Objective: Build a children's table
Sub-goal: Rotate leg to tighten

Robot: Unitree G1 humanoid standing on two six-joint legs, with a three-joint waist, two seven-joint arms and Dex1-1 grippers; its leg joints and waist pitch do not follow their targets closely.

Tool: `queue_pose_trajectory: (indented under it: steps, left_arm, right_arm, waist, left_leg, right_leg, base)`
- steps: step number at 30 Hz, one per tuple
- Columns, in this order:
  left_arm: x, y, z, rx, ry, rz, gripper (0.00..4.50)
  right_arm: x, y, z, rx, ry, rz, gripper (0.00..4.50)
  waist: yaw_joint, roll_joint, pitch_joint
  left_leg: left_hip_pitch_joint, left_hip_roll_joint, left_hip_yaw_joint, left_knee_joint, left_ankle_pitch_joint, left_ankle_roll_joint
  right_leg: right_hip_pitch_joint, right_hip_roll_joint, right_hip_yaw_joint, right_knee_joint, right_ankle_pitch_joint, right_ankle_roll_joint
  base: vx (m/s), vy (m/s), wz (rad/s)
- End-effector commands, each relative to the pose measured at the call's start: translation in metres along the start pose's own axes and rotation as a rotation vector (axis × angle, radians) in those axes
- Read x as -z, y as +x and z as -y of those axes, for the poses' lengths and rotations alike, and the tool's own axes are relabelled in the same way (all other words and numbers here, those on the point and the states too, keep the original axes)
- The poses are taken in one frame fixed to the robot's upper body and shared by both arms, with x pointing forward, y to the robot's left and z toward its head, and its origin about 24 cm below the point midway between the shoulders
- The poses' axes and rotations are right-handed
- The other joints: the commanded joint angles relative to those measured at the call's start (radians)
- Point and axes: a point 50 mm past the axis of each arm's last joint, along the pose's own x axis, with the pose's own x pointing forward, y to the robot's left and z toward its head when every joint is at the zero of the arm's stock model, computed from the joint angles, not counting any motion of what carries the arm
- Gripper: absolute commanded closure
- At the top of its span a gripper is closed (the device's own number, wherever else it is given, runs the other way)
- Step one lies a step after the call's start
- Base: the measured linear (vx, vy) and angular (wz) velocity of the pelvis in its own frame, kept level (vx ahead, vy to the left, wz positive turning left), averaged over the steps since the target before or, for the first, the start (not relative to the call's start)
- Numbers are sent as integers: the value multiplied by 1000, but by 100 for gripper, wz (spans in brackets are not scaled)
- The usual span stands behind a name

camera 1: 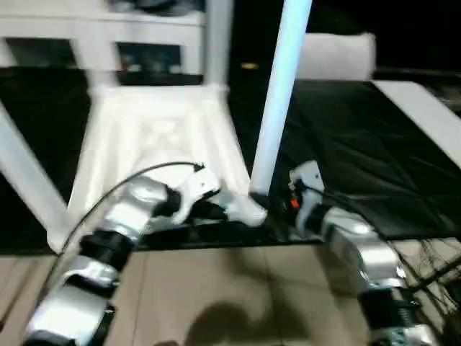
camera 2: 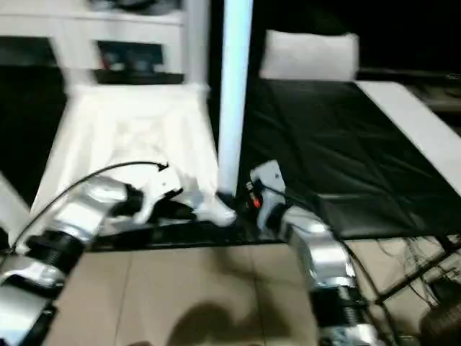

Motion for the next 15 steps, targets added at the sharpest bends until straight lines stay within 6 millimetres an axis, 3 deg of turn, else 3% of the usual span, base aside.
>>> queue_pose_trajectory:
  steps: [1,2,3,4,5,6,8,10,12,15]
  left_arm:
    - [-23,13,-2,-101,-48,106,450]
    - [-26,14,-3,-124,-62,116,450]
    - [-28,15,-3,-138,-70,121,450]
    - [-30,16,-4,-159,-76,126,450]
    - [-33,18,-3,-172,-82,132,450]
    - [-36,19,-3,-189,-78,137,450]
    - [-38,20,-3,-202,-75,135,450]
    - [-39,19,-3,-201,-43,117,450]
    - [-37,16,-3,-193,-9,98,450]
    - [-31,11,-3,-160,33,79,450]
  right_arm:
    - [14,21,-20,27,91,-57,260]
    - [13,25,-21,56,113,-49,260]
    - [12,27,-22,77,130,-43,260]
    - [11,30,-24,103,149,-37,260]
    - [9,33,-25,121,166,-31,260]
    - [7,37,-27,153,176,-24,260]
    - [6,38,-28,163,183,-13,260]
    - [1,38,-28,169,172,26,204]
    - [-2,34,-25,161,167,58,187]
    - [-5,23,-18,127,100,101,147]
  waist:
    - [15,8,-53]
    - [32,-6,-58]
    - [38,-3,-64]
    - [37,8,-69]
    - [23,16,-71]
    - [23,15,-77]
    - [23,12,-75]
    - [24,14,-69]
    - [25,20,-65]
    - [26,19,-66]
  left_leg:
    - [-4,35,-62,-66,-397,-85]
    - [-26,36,-62,-50,-167,-32]
    - [-42,38,-60,-61,-91,-20]
    - [-48,48,-57,-81,-18,-13]
    - [-43,58,-56,-83,1,-11]
    - [-36,58,-53,-78,17,1]
    - [-39,52,-45,-75,25,33]
    - [-37,51,-42,-78,-33,46]
    - [-34,56,-42,-82,-93,35]
    - [-32,61,-45,-85,-105,28]
  right_leg:
    - [5,-137,91,-146,-589,-74]
    - [21,-146,105,-156,-637,-43]
    - [34,-131,101,-143,-562,-42]
    - [31,-95,90,-116,-331,-74]
    - [23,-72,87,-93,-134,-130]
    - [23,-69,87,-80,12,-175]
    - [26,-69,87,-77,106,-218]
    - [28,-72,87,-89,40,-222]
    - [25,-73,89,-100,-66,-205]
    - [26,-72,89,-103,-83,-188]
  base:
    - [51,-53,-5]
    - [25,-66,-23]
    - [19,-52,-14]
    - [19,-52,-14]
    - [0,0,0]
    - [0,0,0]
    - [0,0,0]
    - [0,0,0]
    - [0,0,0]
    - [0,0,0]
